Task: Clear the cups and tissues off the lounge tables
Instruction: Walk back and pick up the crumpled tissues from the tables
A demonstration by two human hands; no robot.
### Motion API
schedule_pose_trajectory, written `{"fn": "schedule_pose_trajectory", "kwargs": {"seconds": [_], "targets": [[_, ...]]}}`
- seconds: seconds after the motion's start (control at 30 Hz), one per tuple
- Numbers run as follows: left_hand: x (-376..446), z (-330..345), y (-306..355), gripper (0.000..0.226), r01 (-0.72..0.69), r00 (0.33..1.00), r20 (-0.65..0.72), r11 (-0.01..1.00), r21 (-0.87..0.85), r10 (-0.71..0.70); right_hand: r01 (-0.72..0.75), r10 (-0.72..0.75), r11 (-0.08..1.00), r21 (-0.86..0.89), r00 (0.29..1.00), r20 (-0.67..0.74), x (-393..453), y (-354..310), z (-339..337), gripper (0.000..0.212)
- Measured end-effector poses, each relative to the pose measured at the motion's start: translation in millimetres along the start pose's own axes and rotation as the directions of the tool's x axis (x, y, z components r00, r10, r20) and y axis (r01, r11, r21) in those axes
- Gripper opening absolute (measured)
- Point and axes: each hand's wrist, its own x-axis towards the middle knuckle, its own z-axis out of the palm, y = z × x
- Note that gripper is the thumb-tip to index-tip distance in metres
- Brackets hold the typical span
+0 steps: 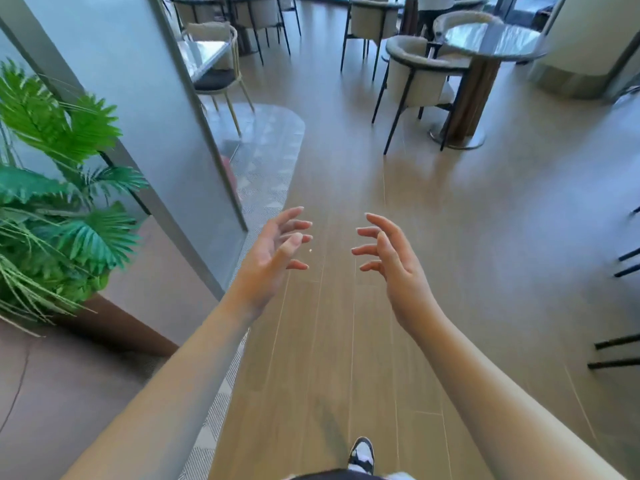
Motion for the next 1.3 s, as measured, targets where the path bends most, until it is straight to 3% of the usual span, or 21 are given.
{"fn": "schedule_pose_trajectory", "kwargs": {"seconds": [0.33,0.5,0.83,1.3], "targets": [[168,-7,-17,0.051,-0.006,0.999,-0.045,1.000,0.002,0.006,-0.009,0.010,1.000,-0.005,0.999,0.048,184,21,-7,0.035],[270,-36,-31,0.051,-0.063,0.998,-0.018,0.998,0.012,0.063,0.002,-0.001,1.000,-0.019,0.999,0.049,289,38,15,0.035],[483,-102,-25,0.046,-0.047,0.999,-0.010,0.999,0.027,0.047,0.019,-0.019,0.999,-0.037,1.000,-0.006,493,43,49,0.029],[756,-86,-69,0.043,-0.030,0.999,-0.040,0.998,0.047,0.032,0.021,-0.021,1.000,-0.001,1.000,0.009,770,100,16,0.033]]}}
